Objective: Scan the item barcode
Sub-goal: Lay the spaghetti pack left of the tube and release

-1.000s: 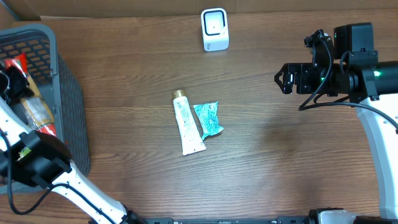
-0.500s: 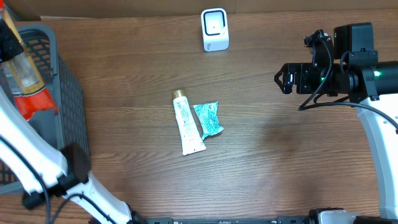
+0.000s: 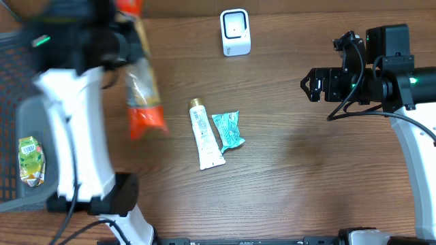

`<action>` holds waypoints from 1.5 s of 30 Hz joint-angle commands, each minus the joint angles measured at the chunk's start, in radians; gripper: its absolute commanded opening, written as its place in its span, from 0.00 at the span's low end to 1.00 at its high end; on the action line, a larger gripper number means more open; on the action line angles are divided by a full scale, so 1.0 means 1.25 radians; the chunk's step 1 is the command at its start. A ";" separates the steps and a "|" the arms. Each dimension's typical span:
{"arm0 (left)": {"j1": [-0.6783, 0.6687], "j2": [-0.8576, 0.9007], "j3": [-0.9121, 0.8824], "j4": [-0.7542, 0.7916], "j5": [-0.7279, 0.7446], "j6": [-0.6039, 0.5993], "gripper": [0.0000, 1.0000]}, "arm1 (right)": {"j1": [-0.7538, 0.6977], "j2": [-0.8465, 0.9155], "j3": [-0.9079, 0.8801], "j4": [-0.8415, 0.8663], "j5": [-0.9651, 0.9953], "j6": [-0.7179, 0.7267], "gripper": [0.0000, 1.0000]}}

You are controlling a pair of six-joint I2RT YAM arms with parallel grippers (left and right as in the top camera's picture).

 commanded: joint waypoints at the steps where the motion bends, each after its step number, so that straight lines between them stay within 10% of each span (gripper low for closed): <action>1: -0.075 -0.011 -0.173 0.031 -0.116 -0.163 0.04 | 0.003 0.001 0.017 0.006 0.001 -0.001 0.98; 12: -0.141 -0.011 -0.772 0.461 -0.119 -0.173 0.04 | 0.003 0.001 0.017 0.004 0.001 -0.001 0.98; 22: -0.154 -0.011 -0.965 0.707 -0.055 -0.104 0.04 | 0.003 0.003 0.007 0.008 0.002 -0.001 0.99; 32: -0.226 -0.011 -0.966 0.770 0.027 -0.062 0.06 | 0.003 0.003 0.007 0.007 0.001 -0.001 1.00; 35: -0.204 -0.013 -0.940 0.747 0.020 -0.068 0.61 | 0.003 0.003 0.007 0.007 0.001 -0.001 1.00; 45: -0.089 -0.013 -0.332 0.313 -0.016 0.006 0.70 | 0.003 0.003 0.007 0.004 0.002 -0.001 1.00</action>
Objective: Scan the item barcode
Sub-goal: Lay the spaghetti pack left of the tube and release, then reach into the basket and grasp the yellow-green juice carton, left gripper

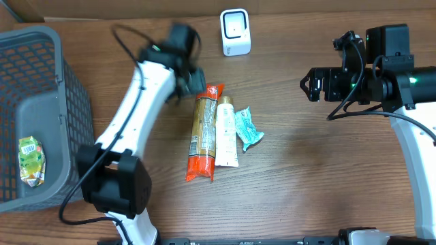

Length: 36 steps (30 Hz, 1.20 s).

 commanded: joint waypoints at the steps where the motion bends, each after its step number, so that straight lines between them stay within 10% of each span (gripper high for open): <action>1: 0.046 -0.021 0.280 -0.126 -0.023 0.045 0.71 | 0.003 0.001 0.007 0.001 0.001 -0.001 1.00; 7: 0.182 -0.027 0.632 -0.402 -0.067 0.048 0.66 | 0.003 0.001 0.007 -0.004 0.001 -0.001 1.00; 14: 0.381 -0.108 0.600 -0.402 -0.020 0.086 0.64 | 0.003 0.001 0.007 -0.010 0.001 -0.001 1.00; 26: 0.780 -0.312 0.082 -0.274 0.002 0.130 0.64 | 0.003 0.001 0.007 -0.012 0.001 -0.001 1.00; 31: 0.836 -0.301 -0.032 -0.155 0.027 0.159 0.87 | 0.003 0.001 0.007 -0.012 0.001 -0.001 1.00; 36: 0.845 -0.239 -0.160 0.041 -0.044 0.183 0.87 | 0.003 0.001 0.007 -0.015 0.001 -0.001 1.00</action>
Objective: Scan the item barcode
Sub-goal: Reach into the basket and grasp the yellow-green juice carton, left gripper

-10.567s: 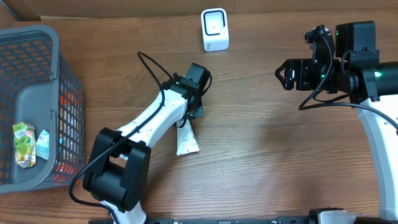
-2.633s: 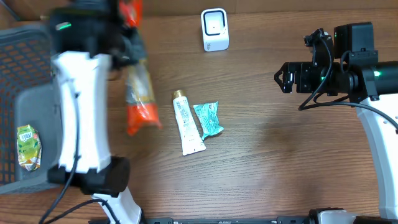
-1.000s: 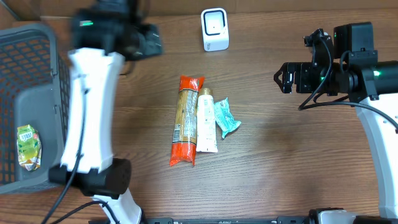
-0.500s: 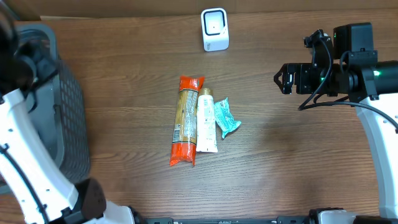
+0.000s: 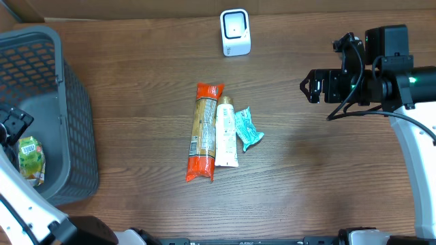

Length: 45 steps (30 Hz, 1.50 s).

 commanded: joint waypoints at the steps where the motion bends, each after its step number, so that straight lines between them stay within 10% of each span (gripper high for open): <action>1: 0.005 0.060 -0.079 0.095 -0.053 0.055 0.88 | 0.003 0.000 0.007 0.002 0.001 -0.001 1.00; 17: 0.007 0.326 -0.105 0.221 -0.069 0.314 0.77 | 0.003 0.005 0.007 -0.003 0.026 -0.002 1.00; 37: 0.010 0.399 -0.117 0.270 -0.195 0.321 0.76 | 0.003 0.053 0.007 -0.023 0.022 -0.001 1.00; 45: 0.007 0.415 -0.117 0.270 -0.139 0.288 0.36 | 0.003 0.053 0.007 -0.025 0.022 -0.001 1.00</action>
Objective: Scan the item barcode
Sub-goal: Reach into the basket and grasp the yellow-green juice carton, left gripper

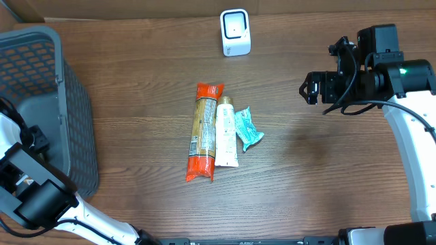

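Observation:
A white barcode scanner (236, 32) stands at the far middle of the table. In the middle lie a long orange-ended packet (204, 133), a white tube (227, 133) touching its right side, and a teal sachet (248, 129). My left gripper (37, 143) is down inside the grey basket (48, 82), and the arm hides its fingers and whatever lies under it. My right gripper (304, 87) hangs open and empty at the right, well clear of the items.
The basket fills the left edge of the table. A cardboard wall runs along the far edge behind the scanner. My left arm's body crosses the near left corner, and the right arm's link runs down the right edge.
My left arm has moved further over the basket floor and now covers the green packet that showed there. The right gripper has shifted very slightly. The three items on the table have not moved.
First my left gripper held the orange packet in the air, left of the tube and sachet. Then the packet lay on the table against the tube, the gripper at its far end. After that the gripper was in the basket beside a green packet, which it now hides.

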`<action>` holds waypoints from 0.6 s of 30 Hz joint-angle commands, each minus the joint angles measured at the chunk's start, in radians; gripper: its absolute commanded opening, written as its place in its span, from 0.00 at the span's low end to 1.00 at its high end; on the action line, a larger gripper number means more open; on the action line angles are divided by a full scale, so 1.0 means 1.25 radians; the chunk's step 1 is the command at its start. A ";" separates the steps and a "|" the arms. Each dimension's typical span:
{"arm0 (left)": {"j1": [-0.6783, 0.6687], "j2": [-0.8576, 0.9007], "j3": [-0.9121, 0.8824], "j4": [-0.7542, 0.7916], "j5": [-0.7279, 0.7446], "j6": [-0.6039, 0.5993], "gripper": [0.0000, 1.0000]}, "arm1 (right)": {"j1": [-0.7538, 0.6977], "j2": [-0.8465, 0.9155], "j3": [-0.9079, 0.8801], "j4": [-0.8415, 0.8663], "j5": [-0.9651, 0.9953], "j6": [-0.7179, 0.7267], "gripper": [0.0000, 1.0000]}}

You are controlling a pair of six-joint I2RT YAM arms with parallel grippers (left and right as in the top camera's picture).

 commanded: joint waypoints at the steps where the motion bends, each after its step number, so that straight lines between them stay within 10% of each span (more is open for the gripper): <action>1: 0.004 0.011 -0.009 -0.006 0.068 -0.019 0.33 | 0.003 0.002 0.007 0.002 0.001 -0.001 1.00; 4: 0.003 0.011 -0.009 -0.014 0.098 -0.019 0.04 | 0.003 0.002 0.007 0.002 0.001 -0.001 1.00; 18: -0.052 -0.005 0.313 -0.268 0.161 -0.140 0.04 | 0.003 0.002 0.007 -0.005 0.002 -0.001 1.00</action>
